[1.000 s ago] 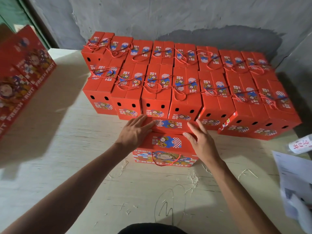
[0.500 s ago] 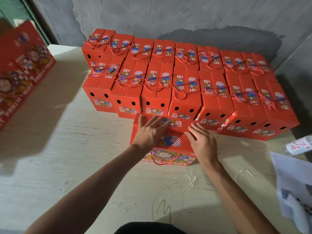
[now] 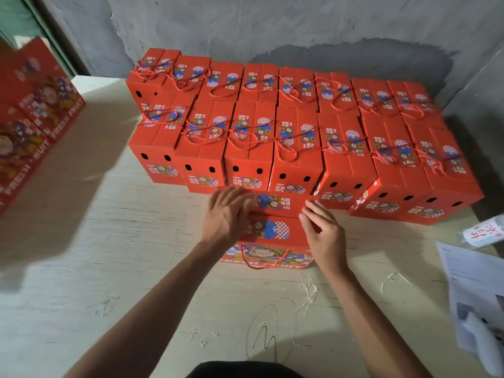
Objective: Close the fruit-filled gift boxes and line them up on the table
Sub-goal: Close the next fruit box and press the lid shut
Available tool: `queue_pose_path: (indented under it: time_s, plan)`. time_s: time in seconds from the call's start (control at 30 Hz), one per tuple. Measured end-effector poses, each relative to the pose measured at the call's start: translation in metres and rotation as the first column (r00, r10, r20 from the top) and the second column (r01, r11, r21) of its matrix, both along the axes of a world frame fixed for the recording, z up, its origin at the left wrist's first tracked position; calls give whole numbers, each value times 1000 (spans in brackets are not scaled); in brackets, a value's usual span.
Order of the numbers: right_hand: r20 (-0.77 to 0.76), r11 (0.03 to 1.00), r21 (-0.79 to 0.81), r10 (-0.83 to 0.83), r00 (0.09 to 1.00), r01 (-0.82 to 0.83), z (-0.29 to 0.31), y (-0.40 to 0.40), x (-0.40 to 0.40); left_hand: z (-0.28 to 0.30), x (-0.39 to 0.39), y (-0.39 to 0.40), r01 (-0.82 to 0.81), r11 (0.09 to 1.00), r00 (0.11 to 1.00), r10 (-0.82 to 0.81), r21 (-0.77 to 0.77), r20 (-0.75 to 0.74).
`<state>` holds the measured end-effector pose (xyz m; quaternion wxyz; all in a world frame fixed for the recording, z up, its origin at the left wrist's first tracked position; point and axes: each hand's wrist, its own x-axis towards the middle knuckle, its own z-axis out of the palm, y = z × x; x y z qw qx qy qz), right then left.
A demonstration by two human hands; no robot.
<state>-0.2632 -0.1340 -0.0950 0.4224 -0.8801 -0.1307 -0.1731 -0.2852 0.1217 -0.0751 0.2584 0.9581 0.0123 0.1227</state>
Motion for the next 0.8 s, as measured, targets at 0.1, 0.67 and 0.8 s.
queue_pose_path:
  time_s: [0.1,0.67,0.8]
  plan:
    - [-103,988,141,-43,994,58,0,4,-1,-3,-10,6,-459,845,881,394,-275,-261]
    - [-689,911,315,26,725,266,-9,-2,11,-15,-11,18,-481,468,873,175,-741,-456]
    - [-713,906,279,-26,700,318,-4,0,15,-16,-10,20,-493,490,865,191,-719,-463]
